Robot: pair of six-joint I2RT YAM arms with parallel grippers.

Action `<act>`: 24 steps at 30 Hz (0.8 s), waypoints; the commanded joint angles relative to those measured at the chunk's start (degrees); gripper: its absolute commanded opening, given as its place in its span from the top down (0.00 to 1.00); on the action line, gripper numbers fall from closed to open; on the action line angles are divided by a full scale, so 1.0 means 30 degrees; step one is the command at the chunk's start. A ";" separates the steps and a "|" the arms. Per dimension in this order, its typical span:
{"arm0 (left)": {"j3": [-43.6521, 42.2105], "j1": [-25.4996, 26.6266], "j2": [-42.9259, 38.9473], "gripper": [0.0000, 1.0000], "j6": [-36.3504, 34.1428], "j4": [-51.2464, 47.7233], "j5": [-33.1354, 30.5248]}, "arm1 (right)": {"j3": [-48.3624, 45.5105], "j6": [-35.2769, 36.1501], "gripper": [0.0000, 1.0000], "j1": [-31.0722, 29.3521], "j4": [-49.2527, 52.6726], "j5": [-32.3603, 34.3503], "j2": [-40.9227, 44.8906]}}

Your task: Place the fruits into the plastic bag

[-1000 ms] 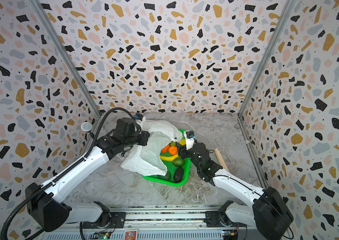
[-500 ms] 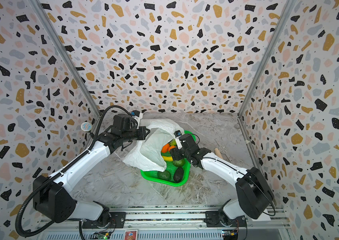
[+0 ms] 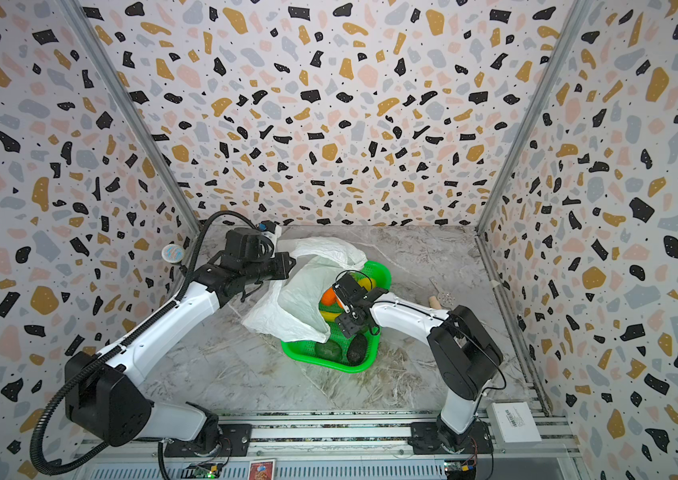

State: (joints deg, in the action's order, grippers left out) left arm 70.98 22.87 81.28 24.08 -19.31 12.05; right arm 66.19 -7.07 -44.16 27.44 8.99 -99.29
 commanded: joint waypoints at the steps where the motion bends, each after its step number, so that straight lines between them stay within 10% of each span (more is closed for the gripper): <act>1: 0.0428 -0.0141 -0.0139 1.00 -0.0130 -0.0067 -0.0274 | 0.0405 0.0153 0.16 -0.0059 0.1041 0.0439 -0.0236; 16: 0.0259 -0.0238 -0.0051 1.00 0.0134 -0.0194 -0.0709 | 0.0482 -0.0424 0.28 -0.0631 0.0997 0.1043 -0.1511; 24: -0.0235 -0.0232 0.0022 1.00 0.0540 0.0078 -0.0341 | 0.0181 -0.0412 0.45 -0.0606 -0.0442 0.1000 0.2312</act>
State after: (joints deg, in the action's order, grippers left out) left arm 70.85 22.55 81.28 25.04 -19.42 10.52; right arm 66.57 -7.66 -45.78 27.53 11.20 -99.85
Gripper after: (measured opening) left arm 0.047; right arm 0.686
